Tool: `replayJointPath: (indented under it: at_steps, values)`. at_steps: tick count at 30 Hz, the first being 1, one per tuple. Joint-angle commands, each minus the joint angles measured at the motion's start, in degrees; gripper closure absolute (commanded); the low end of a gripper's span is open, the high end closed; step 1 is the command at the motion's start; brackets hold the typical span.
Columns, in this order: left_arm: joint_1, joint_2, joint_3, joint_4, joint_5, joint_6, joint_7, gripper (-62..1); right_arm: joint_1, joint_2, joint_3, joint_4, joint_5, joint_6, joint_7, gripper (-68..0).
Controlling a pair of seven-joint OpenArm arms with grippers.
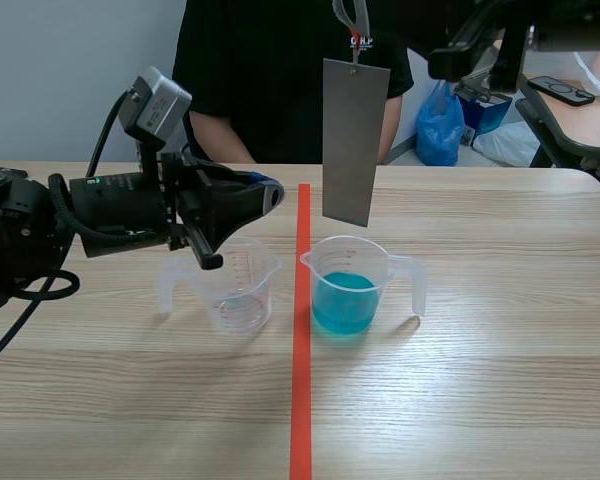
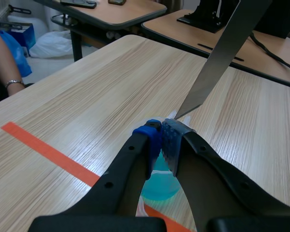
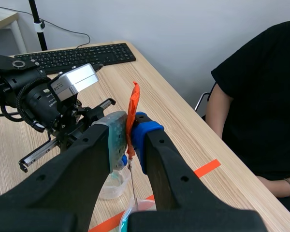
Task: Do the redox reaction experiment.
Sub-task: 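Raise the plate and point at it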
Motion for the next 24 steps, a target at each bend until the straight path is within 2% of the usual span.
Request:
replayJointPath:
  at_steps: [1,9,24]
  values:
    - [-0.96,0.92,-0.09,0.79,-0.81,-0.09,-0.35,-3.2,0.68,0.44,0.37,0.33,0.68,0.04,0.70,-1.5]
    - [-0.96,2.86,-0.09,0.79,-0.79,-0.09,-0.24,-3.2,0.68,0.44,0.37,0.33,0.92,0.04,0.68,-1.5]
    - [-0.96,3.34,-0.11,0.79,-0.74,-0.09,-0.24,-3.2,0.68,0.44,0.37,0.33,1.11,0.04,0.70,-1.5]
